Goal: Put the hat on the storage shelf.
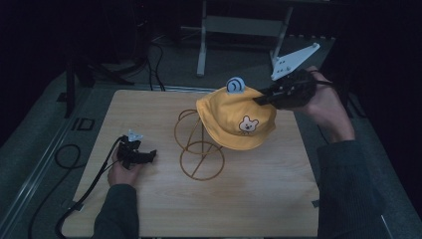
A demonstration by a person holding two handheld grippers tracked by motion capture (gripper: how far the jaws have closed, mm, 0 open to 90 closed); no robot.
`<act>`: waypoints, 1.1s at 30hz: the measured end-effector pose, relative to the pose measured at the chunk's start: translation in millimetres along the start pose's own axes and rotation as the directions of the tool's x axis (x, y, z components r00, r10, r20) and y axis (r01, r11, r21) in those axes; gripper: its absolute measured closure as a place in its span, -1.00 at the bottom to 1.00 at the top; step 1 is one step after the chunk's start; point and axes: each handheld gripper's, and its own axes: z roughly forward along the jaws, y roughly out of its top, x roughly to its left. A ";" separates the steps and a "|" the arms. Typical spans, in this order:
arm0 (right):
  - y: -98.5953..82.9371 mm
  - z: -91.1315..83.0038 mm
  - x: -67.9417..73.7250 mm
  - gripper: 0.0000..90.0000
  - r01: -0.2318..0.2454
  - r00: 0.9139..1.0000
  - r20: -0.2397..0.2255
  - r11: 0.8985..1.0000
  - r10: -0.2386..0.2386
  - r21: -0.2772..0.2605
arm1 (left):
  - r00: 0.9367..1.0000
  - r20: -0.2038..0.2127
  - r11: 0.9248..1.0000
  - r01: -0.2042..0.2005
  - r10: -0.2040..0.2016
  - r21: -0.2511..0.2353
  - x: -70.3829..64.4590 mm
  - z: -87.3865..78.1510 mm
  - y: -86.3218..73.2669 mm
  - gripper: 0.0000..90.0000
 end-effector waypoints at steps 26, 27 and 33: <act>17.8 16.1 3.6 0.73 0.027 1.000 -0.015 0.999 -0.027 -0.024 | 1.000 0.001 1.000 0.000 0.000 -0.001 -0.1 0.1 0.0 -0.73; 18.4 16.6 3.9 0.73 0.028 0.999 -0.016 0.999 -0.028 -0.025 | 1.000 0.001 1.000 0.000 0.000 -0.001 -0.1 0.1 0.0 -0.73; 22.9 19.6 4.3 0.73 0.032 0.999 -0.017 0.999 -0.032 -0.024 | 1.000 0.001 1.000 0.000 0.000 -0.001 -0.1 0.1 0.0 -0.73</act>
